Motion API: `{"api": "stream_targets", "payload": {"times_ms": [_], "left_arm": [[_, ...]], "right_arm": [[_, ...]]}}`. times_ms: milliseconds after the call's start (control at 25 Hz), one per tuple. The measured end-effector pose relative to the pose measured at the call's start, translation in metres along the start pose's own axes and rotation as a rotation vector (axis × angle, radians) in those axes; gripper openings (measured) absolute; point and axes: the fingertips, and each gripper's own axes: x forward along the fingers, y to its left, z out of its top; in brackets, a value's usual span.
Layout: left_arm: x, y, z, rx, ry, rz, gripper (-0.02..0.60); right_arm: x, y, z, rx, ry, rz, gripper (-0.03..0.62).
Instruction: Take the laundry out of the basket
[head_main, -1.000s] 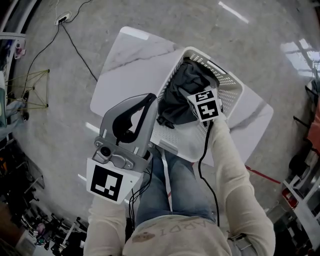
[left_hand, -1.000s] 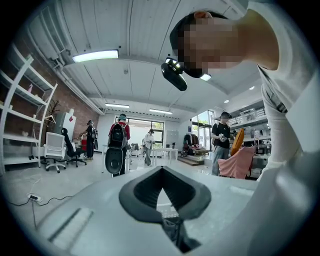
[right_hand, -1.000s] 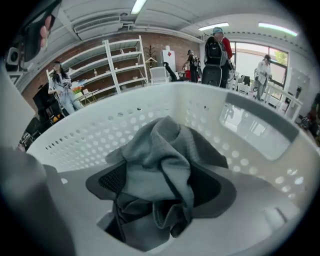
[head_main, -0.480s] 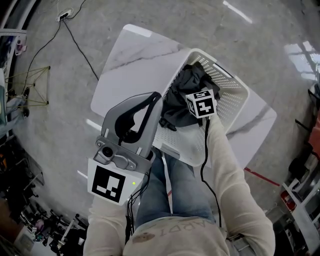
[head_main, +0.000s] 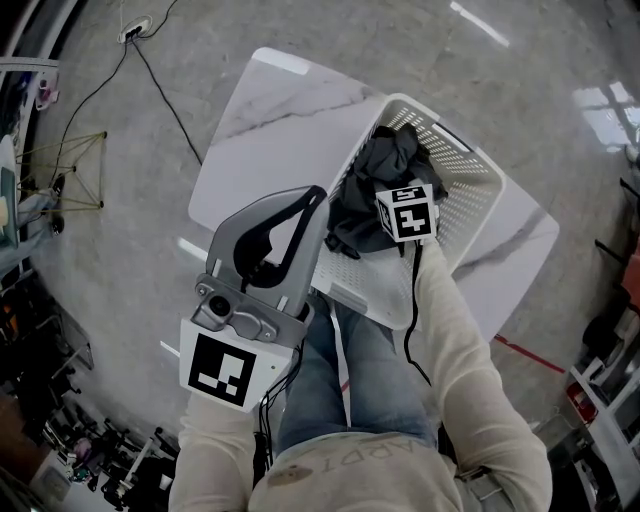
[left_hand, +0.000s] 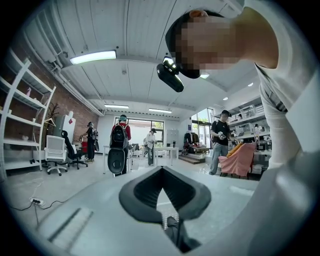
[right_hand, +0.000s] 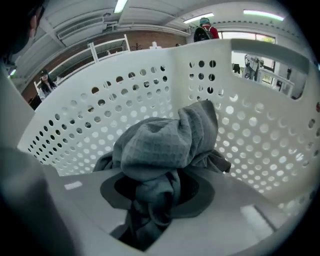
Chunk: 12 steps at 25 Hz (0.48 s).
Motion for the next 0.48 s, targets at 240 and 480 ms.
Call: {"api": "stream_targets", "payload": {"times_ms": [240, 480], "left_arm": [[-0.012, -0.005, 0.015, 0.01, -0.013, 0.002, 0.002], [-0.017, -0.018, 0.044, 0.033, -0.049, -0.022, 0.001]], "right_arm": [[-0.041, 0.015, 0.013, 0.049, -0.103, 0.014, 0.167], [-0.106, 0.024, 0.048, 0.092, -0.255, 0.012, 0.166]]}}
